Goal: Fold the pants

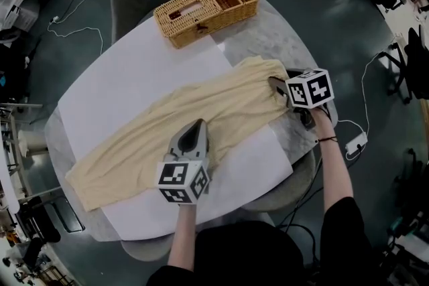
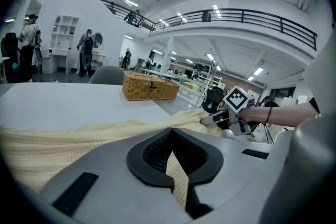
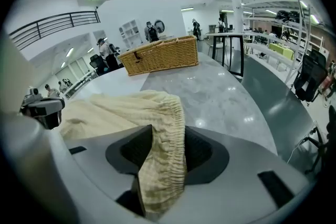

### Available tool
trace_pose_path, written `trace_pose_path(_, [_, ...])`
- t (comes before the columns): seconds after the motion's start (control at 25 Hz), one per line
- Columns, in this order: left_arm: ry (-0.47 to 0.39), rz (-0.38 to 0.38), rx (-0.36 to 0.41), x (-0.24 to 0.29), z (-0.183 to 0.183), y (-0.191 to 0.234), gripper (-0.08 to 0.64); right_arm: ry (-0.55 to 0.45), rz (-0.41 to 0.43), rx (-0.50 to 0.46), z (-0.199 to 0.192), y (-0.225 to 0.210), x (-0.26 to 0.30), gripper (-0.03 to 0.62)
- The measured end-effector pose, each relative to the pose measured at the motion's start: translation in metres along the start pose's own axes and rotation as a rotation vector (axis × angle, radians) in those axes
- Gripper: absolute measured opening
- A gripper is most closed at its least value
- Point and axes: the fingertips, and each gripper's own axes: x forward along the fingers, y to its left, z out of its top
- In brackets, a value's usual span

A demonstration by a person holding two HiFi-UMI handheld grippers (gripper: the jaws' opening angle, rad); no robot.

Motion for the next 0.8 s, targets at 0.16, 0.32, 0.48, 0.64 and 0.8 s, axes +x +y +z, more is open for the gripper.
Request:
trace_pose_path(0.16, [-0.005,0.005,-0.006,-0.003,-0.001,0.001,0.014,0.015,0.058,0.022,-0.003,0.011,0.004,0.063])
trace_pose_path(0.32, [-0.013,0.015,-0.012,-0.010,-0.001,0.003,0.014,0.002,0.093,0.107,-0.003,0.010,0.004,0.049])
trace_pose_path(0.48, [-0.021,0.026,-0.016,-0.017,0.000,0.004,0.014,-0.034,0.112,0.176,-0.002,0.009,0.000,0.038])
trace_pose_path(0.64, [-0.030,0.040,-0.017,-0.027,0.000,0.007,0.014,-0.073,0.120,0.197,0.002,0.012,-0.008,0.035])
trace_pose_path(0.8, [-0.042,0.052,-0.017,-0.036,0.002,0.007,0.014,-0.114,0.138,0.211,0.012,0.020,-0.023,0.035])
